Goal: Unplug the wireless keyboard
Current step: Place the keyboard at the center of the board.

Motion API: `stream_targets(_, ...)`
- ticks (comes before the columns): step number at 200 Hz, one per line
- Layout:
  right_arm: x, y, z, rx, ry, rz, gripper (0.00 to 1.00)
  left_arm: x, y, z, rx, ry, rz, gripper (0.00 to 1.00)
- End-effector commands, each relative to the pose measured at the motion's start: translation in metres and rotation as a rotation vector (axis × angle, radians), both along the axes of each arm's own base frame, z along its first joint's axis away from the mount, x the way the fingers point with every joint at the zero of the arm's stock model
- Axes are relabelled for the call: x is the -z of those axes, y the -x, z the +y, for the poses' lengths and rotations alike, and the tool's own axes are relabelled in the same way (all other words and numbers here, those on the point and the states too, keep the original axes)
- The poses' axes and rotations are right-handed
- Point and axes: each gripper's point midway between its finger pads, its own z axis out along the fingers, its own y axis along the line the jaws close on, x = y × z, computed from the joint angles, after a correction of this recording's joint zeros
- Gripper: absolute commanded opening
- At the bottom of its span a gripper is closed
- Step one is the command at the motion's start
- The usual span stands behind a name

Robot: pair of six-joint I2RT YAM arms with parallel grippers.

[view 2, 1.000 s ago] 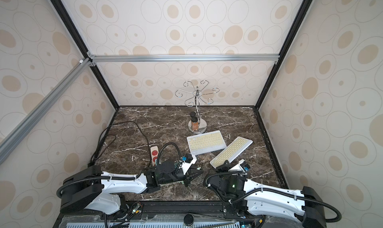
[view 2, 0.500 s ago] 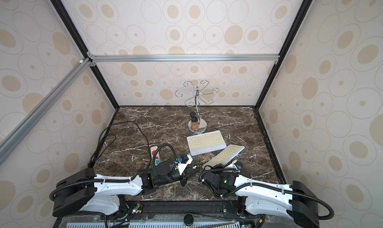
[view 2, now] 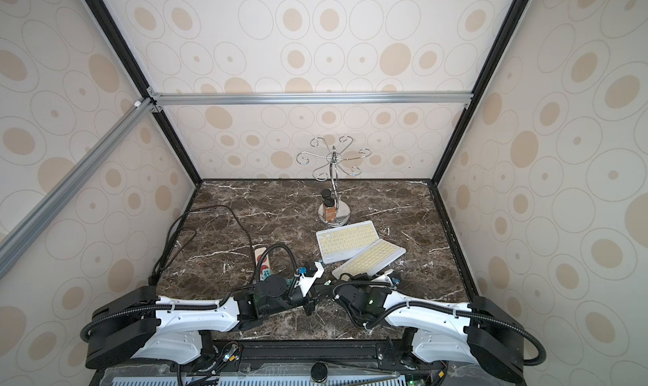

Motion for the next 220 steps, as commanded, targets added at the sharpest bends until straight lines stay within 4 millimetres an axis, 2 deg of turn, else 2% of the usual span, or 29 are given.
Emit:
stream_targets(1, 0.046, 0.042, -0.019, 0.219, -0.184, 0.231, 0.00, -0.007, -0.002, 0.003, -0.009, 0.007, -0.028, 0.00)
stream_targets(70, 0.027, 0.059, -0.055, 0.329, -0.189, 0.218, 0.00, -0.007, -0.002, 0.000, -0.001, 0.008, -0.024, 0.00)
stream_targets(139, 0.006, 0.061, -0.073, 0.358, -0.229, 0.147, 0.00, -0.008, -0.002, 0.004, -0.004, 0.010, -0.031, 0.00)
stream_targets(161, 0.010, 0.059, -0.071, 0.351, -0.238, 0.141, 0.00, -0.008, -0.002, 0.006, -0.006, 0.013, -0.034, 0.00)
stream_targets(220, 0.031, 0.048, -0.043, 0.311, -0.224, 0.179, 0.00, -0.009, -0.001, 0.008, -0.006, 0.018, -0.031, 0.00)
